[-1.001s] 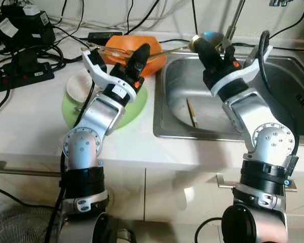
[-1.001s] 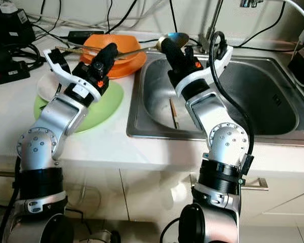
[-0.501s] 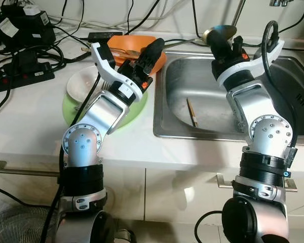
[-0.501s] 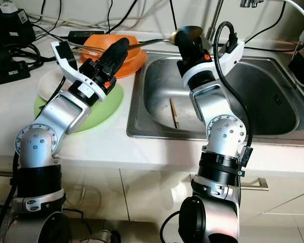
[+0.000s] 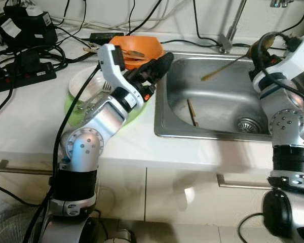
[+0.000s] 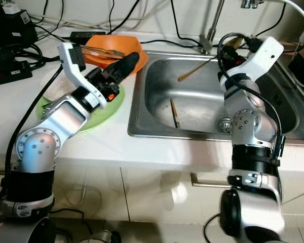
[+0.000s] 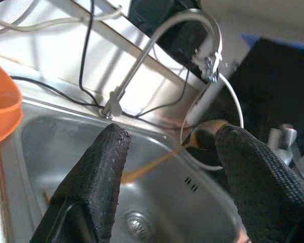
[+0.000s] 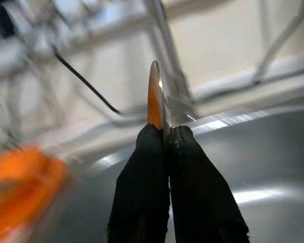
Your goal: Kitchen organization
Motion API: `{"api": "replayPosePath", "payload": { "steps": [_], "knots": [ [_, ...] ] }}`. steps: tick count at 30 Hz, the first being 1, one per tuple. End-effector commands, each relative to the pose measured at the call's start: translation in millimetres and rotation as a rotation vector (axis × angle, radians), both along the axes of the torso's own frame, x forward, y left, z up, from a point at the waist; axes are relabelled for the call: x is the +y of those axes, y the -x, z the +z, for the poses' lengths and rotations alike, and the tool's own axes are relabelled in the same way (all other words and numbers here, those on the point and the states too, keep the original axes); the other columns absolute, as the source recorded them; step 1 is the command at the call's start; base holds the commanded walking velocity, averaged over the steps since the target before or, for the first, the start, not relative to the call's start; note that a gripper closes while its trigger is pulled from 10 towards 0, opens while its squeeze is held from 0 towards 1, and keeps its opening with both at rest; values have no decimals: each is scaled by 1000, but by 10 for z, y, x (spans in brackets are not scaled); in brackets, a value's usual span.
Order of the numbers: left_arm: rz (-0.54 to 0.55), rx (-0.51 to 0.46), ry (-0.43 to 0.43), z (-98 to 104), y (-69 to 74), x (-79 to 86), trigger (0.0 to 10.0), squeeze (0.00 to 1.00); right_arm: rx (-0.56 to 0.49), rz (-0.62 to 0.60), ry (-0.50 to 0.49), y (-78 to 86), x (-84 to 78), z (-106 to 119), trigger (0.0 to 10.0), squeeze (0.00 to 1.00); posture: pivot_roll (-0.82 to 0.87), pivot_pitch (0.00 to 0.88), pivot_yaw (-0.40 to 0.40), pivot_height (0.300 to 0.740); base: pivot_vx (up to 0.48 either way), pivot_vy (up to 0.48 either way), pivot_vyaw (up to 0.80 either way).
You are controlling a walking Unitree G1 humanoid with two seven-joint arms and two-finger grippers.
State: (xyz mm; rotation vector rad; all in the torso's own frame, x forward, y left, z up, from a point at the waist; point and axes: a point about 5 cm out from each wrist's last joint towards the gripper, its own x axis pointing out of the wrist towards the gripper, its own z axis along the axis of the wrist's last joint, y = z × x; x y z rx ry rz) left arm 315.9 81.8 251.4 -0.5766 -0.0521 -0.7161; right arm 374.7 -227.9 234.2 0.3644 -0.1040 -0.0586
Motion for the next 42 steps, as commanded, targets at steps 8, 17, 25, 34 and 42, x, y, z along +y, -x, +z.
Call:
{"api": "replayPosePath", "payload": {
  "steps": [8,17,25,34,42],
  "knots": [
    [-49,-89,-155,-52,68,-77,10000,1000,138,90,442,-105,-78,-326,0,0,70,33,38,740,0,0,0],
    [-103,-119,-240,-111,107,-72,10000,1000,297,101,712,-85,-247,-639,0,0,93,34,70,740,0,0,0],
    [-87,-138,-259,-111,114,-24,10000,0,339,194,749,-99,-144,-787,10000,0,111,40,59,740,0,0,0],
    [-48,-141,-263,-110,90,16,10000,0,342,288,704,-101,10,-885,10000,1000,108,42,51,740,0,0,0],
    [-35,-148,-262,-88,76,15,10000,0,323,314,640,-92,43,-909,10000,1000,103,40,57,740,0,0,0]
  ]
}}
